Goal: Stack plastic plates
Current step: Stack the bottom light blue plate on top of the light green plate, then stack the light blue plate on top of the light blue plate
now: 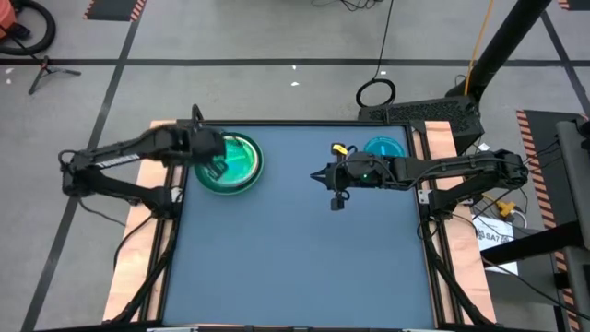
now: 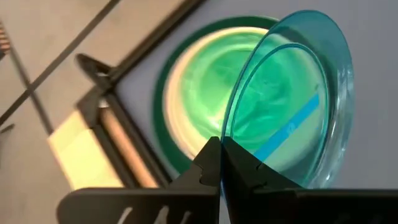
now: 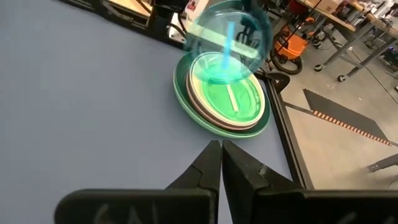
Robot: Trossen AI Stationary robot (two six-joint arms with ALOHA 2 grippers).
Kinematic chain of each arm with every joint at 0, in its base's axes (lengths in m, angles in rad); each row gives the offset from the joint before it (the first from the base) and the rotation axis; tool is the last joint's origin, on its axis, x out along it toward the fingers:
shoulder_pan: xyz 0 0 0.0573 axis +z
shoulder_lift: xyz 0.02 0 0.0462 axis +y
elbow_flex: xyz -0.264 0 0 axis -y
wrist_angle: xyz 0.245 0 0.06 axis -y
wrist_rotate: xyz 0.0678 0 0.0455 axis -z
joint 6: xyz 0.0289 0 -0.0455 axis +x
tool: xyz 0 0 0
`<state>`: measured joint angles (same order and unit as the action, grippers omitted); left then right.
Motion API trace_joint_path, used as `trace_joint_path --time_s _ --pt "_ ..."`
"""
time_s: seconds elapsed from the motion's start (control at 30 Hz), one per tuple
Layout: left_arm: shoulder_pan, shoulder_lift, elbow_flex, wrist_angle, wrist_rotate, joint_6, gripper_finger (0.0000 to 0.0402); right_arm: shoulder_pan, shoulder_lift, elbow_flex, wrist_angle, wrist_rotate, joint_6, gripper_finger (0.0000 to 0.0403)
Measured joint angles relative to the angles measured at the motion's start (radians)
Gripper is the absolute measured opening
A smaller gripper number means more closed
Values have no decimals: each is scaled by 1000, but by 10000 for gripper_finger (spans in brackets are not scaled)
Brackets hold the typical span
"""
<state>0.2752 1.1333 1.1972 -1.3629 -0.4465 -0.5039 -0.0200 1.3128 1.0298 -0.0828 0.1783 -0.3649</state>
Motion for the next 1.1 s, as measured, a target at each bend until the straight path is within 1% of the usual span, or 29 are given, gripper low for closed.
trace_joint_path --time_s 0.1,0.17,0.27,0.33,0.47,0.73,1.0,1.1 --pt "121 -5 -9 40 2 104 4 0 0 0 -12 0 13 8" --pt "189 1 -9 95 28 168 4 0 0 0 -19 0 16 8" --pt "263 14 -9 158 89 242 4 0 0 0 -28 1 16 8" --pt "294 26 -9 171 102 265 4 0 0 0 -28 1 16 8" --pt "317 44 -9 171 105 274 10 0 0 0 -29 1 21 8" --pt "321 83 -9 188 108 266 50 0 0 0 -55 2 32 8" --pt "316 92 -9 195 109 260 55 0 0 0 -65 2 35 8" --pt "299 89 -9 198 109 270 55 0 0 0 -75 3 39 8"
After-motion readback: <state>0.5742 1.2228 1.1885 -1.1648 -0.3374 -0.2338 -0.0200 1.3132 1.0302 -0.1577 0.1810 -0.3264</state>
